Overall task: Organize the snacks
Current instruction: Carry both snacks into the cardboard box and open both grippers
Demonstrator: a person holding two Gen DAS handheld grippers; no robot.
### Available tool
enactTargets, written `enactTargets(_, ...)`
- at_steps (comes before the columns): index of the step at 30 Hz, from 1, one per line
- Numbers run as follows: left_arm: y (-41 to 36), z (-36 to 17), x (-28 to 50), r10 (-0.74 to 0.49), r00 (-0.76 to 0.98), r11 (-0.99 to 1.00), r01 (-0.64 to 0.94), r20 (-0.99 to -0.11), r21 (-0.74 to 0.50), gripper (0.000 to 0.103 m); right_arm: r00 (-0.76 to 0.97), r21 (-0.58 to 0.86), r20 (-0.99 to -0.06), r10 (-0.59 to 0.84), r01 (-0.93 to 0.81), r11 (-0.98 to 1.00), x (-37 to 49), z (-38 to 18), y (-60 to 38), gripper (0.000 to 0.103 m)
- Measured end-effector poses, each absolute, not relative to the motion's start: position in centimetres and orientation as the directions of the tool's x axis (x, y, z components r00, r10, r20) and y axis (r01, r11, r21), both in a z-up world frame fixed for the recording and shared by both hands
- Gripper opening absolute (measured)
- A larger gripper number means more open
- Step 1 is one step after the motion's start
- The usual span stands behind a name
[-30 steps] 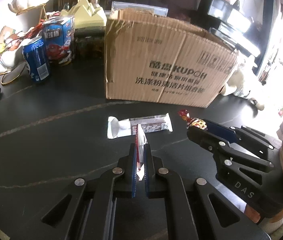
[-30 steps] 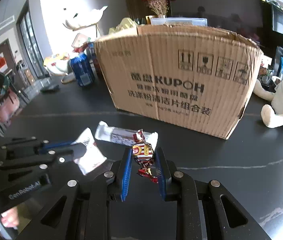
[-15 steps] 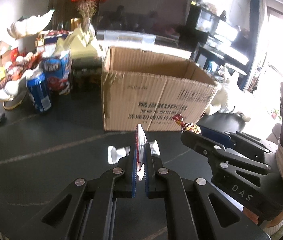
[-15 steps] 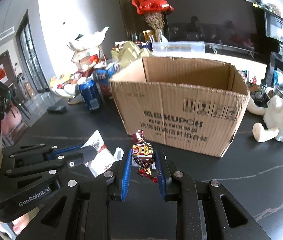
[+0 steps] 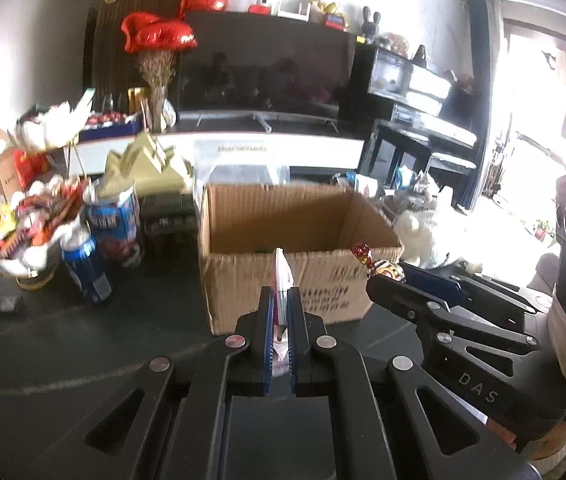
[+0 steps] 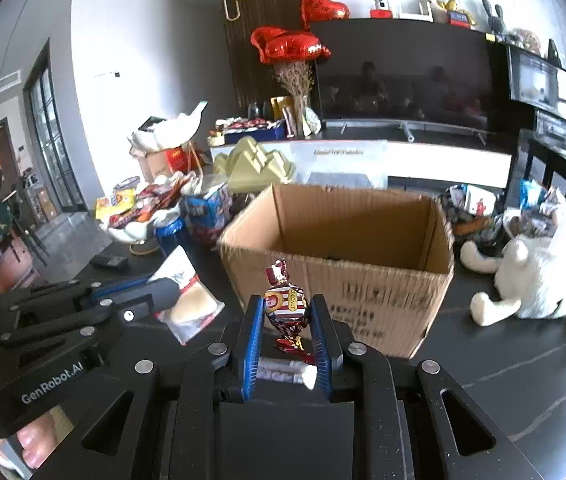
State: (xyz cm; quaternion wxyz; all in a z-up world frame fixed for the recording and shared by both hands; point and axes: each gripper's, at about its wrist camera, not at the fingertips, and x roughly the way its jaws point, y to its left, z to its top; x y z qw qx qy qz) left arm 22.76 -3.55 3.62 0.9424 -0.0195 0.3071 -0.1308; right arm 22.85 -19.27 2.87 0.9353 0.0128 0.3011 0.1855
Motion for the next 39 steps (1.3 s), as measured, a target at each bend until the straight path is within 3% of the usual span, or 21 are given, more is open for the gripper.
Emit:
enactTargets(16,-4.8,7.2,29.7,-0.285,0.755,0.955,0.278,-0.591,-0.105,0.008,0.785,0.111,-0.553,0.278,-0.261,0.959,28.4,6.6,-20.5,0.025)
enactTargets(25,-5.3,5.7,34.5,-0.268,0.708,0.957,0.272,-0.653,-0.098,0.008,0.769,0.105,-0.592,0.242,-0.225,0.969,32.1,5.7,-20.6,0.025)
enactTargets(31,-6.1,4.8,37.2,-0.224,0.714,0.962,0.272,-0.663,-0.031,0.011,0.773,0.087,-0.599,0.210,-0.198,0.976,33.7,5.1,-20.5,0.025)
enactTargets(32,-6.1,4.8,37.4,-0.219,0.717,0.963,0.270,-0.662,-0.026,0.014,0.775,0.074,-0.603,0.190,-0.182,0.980,34.0,5.0,-20.4,0.026)
enactTargets(33,-6.0,4.9,37.6,-0.210,0.721,0.964,0.265,-0.660,-0.016,0.023,0.773,0.073,-0.608,0.183,-0.175,0.982,34.1,4.9,-20.5,0.036)
enactTargets(35,-5.7,5.0,37.4,-0.203,0.730,0.966,0.259,-0.653,-0.011,0.028,0.773,0.083,-0.613,0.167,-0.146,0.986,34.2,4.7,-20.7,0.049)
enactTargets(39,-4.8,5.5,36.3,-0.195,0.744,0.968,0.252,-0.639,-0.002,0.030,0.775,0.083,-0.614,0.152,-0.128,0.988,33.6,4.8,-20.7,0.049)
